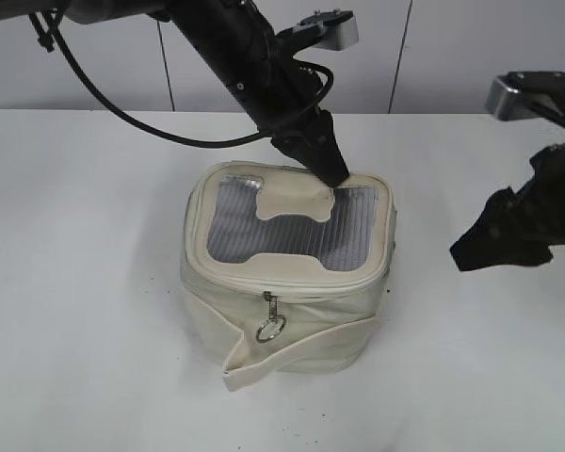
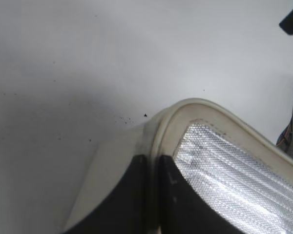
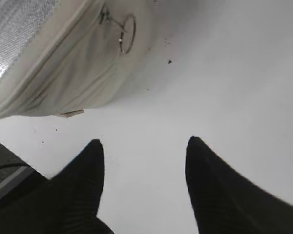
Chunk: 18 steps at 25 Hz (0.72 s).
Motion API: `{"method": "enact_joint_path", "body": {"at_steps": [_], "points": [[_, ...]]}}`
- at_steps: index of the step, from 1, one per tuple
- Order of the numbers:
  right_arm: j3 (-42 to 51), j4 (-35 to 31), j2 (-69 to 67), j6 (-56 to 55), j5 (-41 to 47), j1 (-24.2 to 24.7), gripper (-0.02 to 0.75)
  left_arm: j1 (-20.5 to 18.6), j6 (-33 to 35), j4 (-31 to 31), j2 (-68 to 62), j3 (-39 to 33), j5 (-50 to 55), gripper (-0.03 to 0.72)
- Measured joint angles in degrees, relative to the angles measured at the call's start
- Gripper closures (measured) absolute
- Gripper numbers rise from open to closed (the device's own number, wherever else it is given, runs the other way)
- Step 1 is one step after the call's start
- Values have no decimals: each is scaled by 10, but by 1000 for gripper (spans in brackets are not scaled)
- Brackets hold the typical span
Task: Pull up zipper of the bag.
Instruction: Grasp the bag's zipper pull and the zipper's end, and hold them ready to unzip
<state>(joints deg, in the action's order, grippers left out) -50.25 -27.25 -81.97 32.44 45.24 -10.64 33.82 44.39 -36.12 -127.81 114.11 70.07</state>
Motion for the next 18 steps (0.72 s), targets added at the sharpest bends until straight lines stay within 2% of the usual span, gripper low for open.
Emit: {"method": "enact_joint_path", "body": {"at_steps": [2,3,7,14,18], "points": [[51,-61,20,68,-58,-1,317,0,0,2,0,0,0,650],[77,-111,26,114,-85,-1,317,0,0,3,0,0,-1,650],[115,-260,31,311,-142,-1,317,0,0,7,2,0,-1,650],[123,-373,-5,516,-178,-1,317,1,0,20,10,0,3,650],[124,-485,-60,647,-180,-1,317,1,0,21,10,0,3,650]]}}
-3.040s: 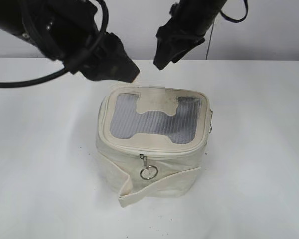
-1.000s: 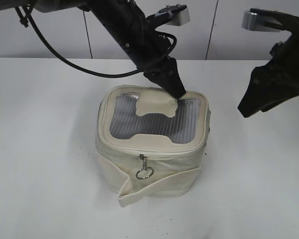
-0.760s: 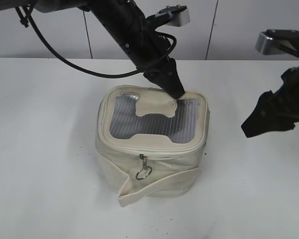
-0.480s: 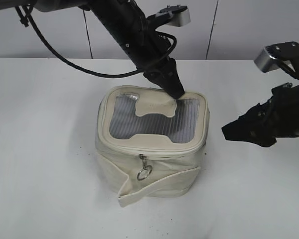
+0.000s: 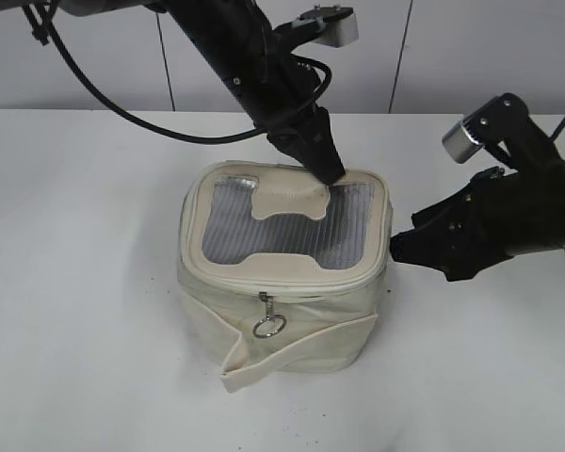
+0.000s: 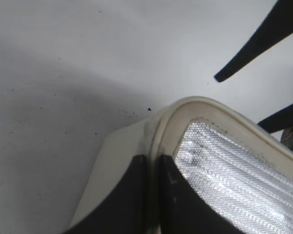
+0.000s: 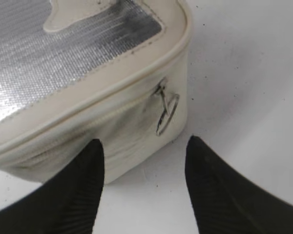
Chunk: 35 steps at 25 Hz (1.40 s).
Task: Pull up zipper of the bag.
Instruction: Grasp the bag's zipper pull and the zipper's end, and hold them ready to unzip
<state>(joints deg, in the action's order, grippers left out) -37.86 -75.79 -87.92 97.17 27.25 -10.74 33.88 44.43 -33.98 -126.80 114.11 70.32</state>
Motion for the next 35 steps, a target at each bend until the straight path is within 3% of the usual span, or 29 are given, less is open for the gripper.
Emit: {"method": "enact_joint_path", "body": {"at_steps": [3,9,12,14,16,18,28,35], "points": [[0,-87,-33,92,2,0,317,0,0,0,0,0,0,650],[-5,-188,-75,192,5,0,324,0,0,3,0,0,0,650],[-21,-209,-100,201,5,0,418,0,0,3,1,0,0,650],[-27,-206,-110,203,12,0,554,0,0,3,1,0,0,650],[-29,-192,-110,195,30,0,682,0,0,3,1,0,0,650],[-29,-170,-103,166,33,0,724,0,0,4,1,0,0,650],[-30,98,-8,-136,49,0,732,1,-22,9,2,0,6,650],[-31,208,12,-272,111,0,732,2,-49,11,2,0,6,651]]}}
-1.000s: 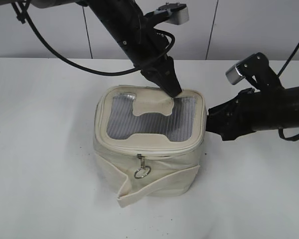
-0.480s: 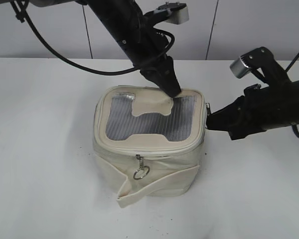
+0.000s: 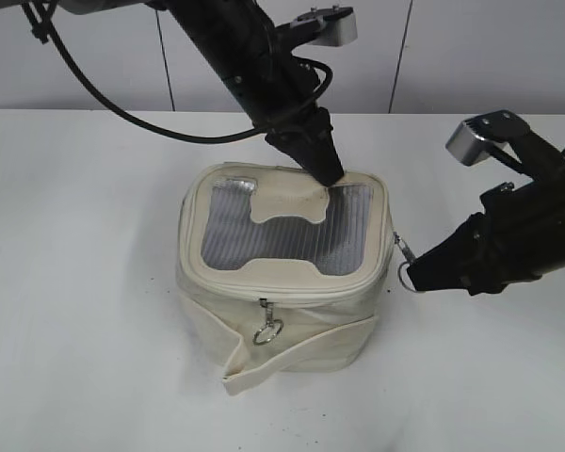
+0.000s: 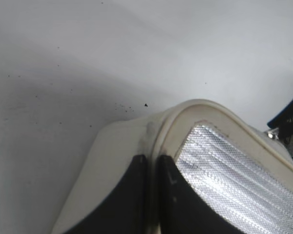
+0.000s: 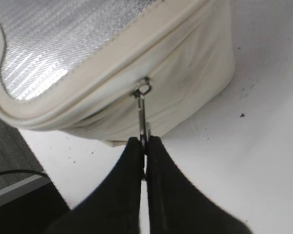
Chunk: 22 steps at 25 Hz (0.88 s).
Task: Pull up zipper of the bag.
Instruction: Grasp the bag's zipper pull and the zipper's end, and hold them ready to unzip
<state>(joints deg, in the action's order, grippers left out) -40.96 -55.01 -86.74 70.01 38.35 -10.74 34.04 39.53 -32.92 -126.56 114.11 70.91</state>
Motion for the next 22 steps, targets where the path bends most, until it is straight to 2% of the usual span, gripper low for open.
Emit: {"method": "enact_joint_path", "body": {"at_steps": [5,8,12,18,22], "points": [[-4,50,19,-68,64,-2,732,2,-11,-2,0,0,3,652],[-5,66,24,-92,87,-23,732,2,-15,-1,0,0,4,652],[-5,95,27,-143,89,-97,732,2,-21,-1,0,0,9,652],[-7,91,27,-175,-2,-242,732,2,-24,-2,0,0,27,652],[-31,70,14,-180,-44,-294,731,3,-24,4,0,-1,32,652]]}}
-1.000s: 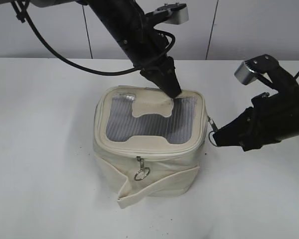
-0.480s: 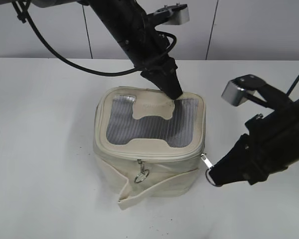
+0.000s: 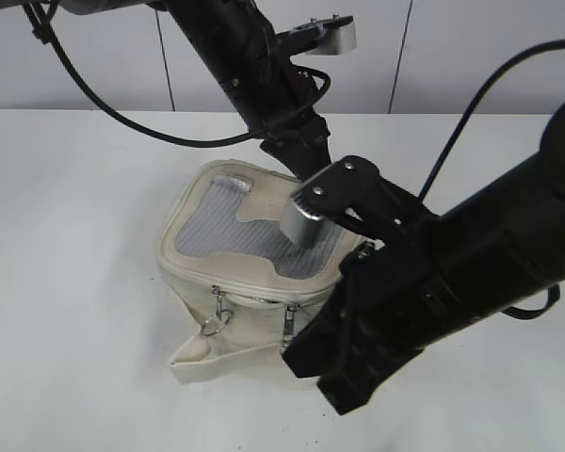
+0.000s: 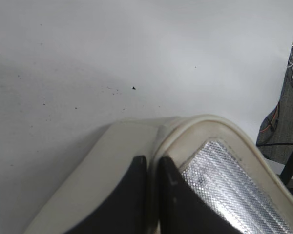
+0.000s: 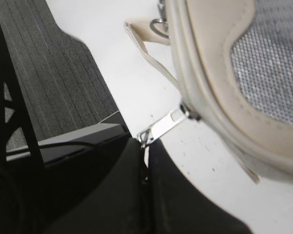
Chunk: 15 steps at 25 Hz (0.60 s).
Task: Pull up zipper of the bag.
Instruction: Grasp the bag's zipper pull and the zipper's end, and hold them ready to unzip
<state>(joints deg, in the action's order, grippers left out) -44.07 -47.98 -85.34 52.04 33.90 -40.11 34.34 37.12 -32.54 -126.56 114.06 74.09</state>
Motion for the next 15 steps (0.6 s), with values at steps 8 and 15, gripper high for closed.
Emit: {"method": "enact_joint_path", "body": {"at_steps": [8,15], "points": [[-65,16,-42,-107,8,-19,733,0,-28,6,0,0,-9,652],[-82,41,-43,-142,10,-19,733,0,-61,17,4,1,-25,652]]}}
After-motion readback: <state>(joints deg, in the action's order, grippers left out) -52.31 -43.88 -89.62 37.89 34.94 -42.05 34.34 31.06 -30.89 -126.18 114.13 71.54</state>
